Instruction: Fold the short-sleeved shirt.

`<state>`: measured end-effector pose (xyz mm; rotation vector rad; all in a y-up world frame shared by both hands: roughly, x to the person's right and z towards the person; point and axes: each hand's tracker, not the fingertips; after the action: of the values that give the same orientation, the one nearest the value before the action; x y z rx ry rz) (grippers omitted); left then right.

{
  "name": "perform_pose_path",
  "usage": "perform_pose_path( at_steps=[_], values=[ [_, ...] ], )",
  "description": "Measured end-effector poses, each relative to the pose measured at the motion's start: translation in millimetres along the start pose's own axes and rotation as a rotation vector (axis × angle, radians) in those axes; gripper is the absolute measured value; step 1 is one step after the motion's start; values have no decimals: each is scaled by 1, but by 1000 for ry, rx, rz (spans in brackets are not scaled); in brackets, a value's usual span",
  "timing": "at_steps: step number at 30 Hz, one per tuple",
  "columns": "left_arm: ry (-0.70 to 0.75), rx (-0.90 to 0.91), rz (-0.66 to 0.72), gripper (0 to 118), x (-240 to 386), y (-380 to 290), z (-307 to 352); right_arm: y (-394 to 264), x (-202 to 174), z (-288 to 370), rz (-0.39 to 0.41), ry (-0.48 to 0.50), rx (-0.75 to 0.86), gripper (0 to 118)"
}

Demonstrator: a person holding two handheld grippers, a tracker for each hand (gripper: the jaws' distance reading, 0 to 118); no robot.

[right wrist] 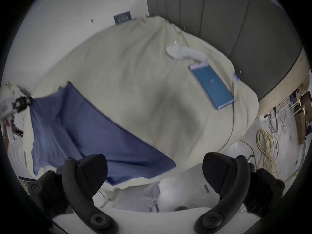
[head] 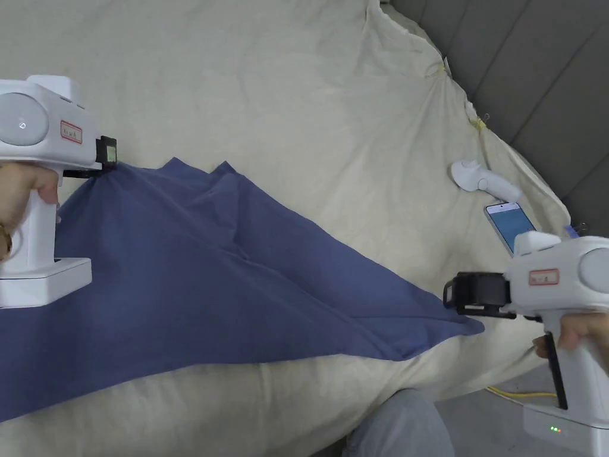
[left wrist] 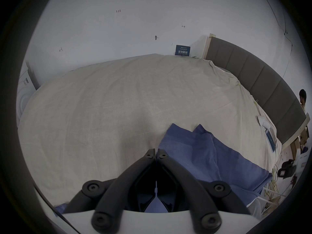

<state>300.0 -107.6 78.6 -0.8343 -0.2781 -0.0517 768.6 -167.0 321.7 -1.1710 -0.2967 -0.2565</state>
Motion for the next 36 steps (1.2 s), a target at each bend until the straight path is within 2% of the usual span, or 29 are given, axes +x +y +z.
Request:
perform_pose_path(
  at_steps=[3,5,6,7,9,11,12,13,14,16,17,18,23,25,28,33,36],
  values=[
    [12,1,0,0,3,-1,2,-11,-4,-22,-7,-27,-31,112],
    [16,-3,3,0,5,-2,1,-16,-3,-35,-67,-7,-60,110],
    [16,-3,2,0,6,-2,1,-18,-3,-38,-92,15,-57,104],
    [17,-4,-1,0,7,-3,1,-20,-4,-41,-116,47,-53,95],
    [23,-7,-3,0,8,-3,0,-20,1,-51,-130,79,-65,65],
    [28,-8,2,0,8,-3,0,-20,-4,-46,-95,45,-48,46],
    [30,-7,4,0,8,-2,0,-19,-4,-41,-68,66,-28,26],
    [36,-1,4,0,8,-1,3,-19,-3,-34,-77,127,-5,4],
    [42,4,4,0,7,1,5,-17,-5,-25,-95,95,-15,4],
    [52,20,10,0,5,5,12,-11,-7,-11,-18,169,16,4],
    [56,39,15,0,4,8,19,-8,-8,2,-18,145,18,4],
    [65,60,16,0,2,11,25,-4,-9,12,2,161,49,4],
    [126,211,48,0,-20,30,84,39,-9,94,-51,365,199,4],
    [170,273,73,0,-35,39,115,58,-14,128,-26,424,270,4],
    [247,370,100,0,-59,49,169,80,-29,175,34,446,362,4],
    [328,531,158,0,-101,60,267,107,-57,260,146,383,598,4],
    [377,629,163,0,-116,66,319,122,-67,309,151,436,655,4]
  ],
)
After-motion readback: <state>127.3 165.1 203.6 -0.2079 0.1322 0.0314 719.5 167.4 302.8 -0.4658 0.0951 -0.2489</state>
